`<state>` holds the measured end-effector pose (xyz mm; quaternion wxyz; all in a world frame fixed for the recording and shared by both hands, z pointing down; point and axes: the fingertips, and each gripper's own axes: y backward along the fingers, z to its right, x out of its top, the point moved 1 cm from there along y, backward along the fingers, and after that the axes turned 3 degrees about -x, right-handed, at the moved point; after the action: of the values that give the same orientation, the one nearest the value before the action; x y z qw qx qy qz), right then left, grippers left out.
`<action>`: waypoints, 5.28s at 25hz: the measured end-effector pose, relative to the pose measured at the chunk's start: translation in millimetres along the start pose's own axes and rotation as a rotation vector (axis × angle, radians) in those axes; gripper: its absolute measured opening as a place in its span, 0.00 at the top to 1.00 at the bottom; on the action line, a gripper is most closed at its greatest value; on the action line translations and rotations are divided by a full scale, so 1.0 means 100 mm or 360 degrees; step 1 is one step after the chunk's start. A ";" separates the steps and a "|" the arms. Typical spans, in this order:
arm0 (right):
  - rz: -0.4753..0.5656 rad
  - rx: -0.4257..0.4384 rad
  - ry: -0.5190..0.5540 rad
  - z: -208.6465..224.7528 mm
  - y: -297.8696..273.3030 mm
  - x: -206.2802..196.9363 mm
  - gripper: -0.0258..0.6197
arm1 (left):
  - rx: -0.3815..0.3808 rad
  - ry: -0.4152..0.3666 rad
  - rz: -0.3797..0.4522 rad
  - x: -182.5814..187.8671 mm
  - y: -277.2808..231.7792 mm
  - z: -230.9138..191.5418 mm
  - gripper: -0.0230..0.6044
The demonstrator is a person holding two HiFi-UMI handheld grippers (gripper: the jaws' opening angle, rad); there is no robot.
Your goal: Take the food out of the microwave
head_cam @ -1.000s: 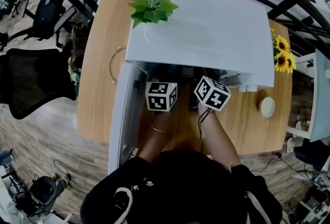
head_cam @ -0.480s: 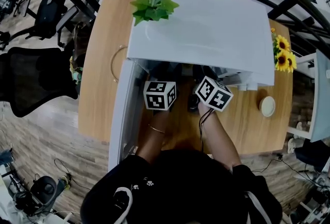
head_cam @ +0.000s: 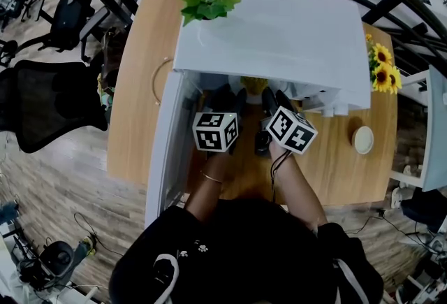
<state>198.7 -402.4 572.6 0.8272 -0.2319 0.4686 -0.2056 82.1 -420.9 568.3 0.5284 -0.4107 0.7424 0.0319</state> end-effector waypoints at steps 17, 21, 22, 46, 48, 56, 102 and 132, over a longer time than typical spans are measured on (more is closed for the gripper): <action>-0.0020 0.0057 -0.0024 0.07 0.20 -0.08 0.69 | -0.0014 0.0059 -0.0004 -0.13 0.14 0.08 0.69; -0.0025 0.0062 -0.0064 0.10 0.21 -0.10 0.69 | -0.0042 0.0192 0.0035 -0.14 0.18 0.03 0.69; -0.0023 0.0062 -0.0080 0.12 0.21 -0.10 0.69 | -0.0053 0.0227 0.0039 -0.14 0.19 0.03 0.69; -0.0067 0.0531 -0.1130 0.12 0.10 -0.34 0.92 | -0.0329 0.1129 0.0245 -0.38 0.05 0.15 0.87; -0.0066 0.0538 -0.1157 0.13 0.11 -0.35 0.93 | -0.0329 0.1147 0.0248 -0.39 0.07 0.16 0.88; -0.0076 0.0543 -0.1212 0.17 0.30 -0.43 0.93 | -0.0339 0.1139 0.0237 -0.45 0.21 0.30 0.88; 0.0075 0.0866 -0.1168 0.37 2.24 -0.44 0.94 | -0.0636 0.0875 0.0380 -0.56 1.38 1.86 0.88; 0.0059 0.0921 -0.1208 0.32 2.32 -0.44 0.94 | -0.0606 0.0895 0.0387 -0.50 1.47 1.90 0.89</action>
<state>234.0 -184.0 483.5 0.9741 -0.0423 0.0609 -0.2135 136.7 -203.0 468.4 0.2099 -0.4031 0.8829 0.1180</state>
